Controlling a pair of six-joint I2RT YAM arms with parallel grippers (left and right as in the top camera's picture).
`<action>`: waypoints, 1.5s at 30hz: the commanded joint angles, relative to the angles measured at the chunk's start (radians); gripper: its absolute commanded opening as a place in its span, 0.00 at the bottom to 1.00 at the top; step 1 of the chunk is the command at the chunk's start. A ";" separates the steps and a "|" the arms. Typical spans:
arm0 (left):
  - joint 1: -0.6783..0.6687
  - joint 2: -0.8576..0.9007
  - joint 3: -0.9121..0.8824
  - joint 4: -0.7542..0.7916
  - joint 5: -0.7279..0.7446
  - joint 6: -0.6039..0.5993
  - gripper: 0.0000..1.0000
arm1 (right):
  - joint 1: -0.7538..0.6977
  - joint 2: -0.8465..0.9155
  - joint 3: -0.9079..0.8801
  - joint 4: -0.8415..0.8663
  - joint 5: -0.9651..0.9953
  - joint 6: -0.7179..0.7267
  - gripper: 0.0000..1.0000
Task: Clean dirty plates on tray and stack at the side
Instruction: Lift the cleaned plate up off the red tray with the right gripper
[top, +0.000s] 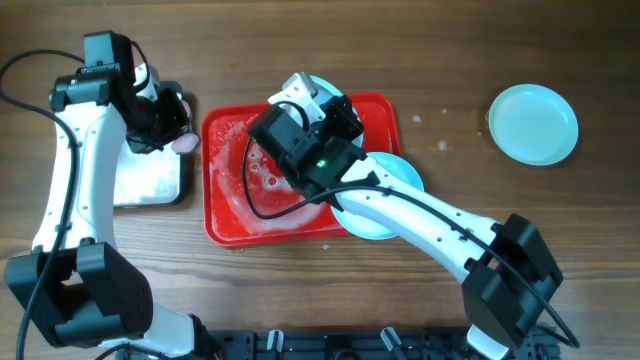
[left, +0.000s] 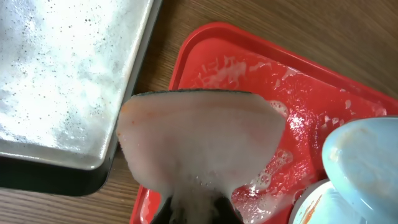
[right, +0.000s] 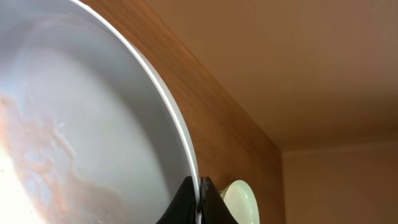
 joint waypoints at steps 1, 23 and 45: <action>-0.003 0.003 -0.007 0.007 -0.005 -0.013 0.04 | 0.005 0.011 -0.008 0.021 0.007 0.003 0.04; -0.003 0.003 -0.007 0.016 -0.005 -0.013 0.04 | 0.016 0.011 -0.008 0.174 0.166 -0.165 0.04; -0.098 0.003 -0.007 0.040 -0.021 -0.013 0.04 | 0.032 0.011 -0.008 0.076 0.046 0.067 0.04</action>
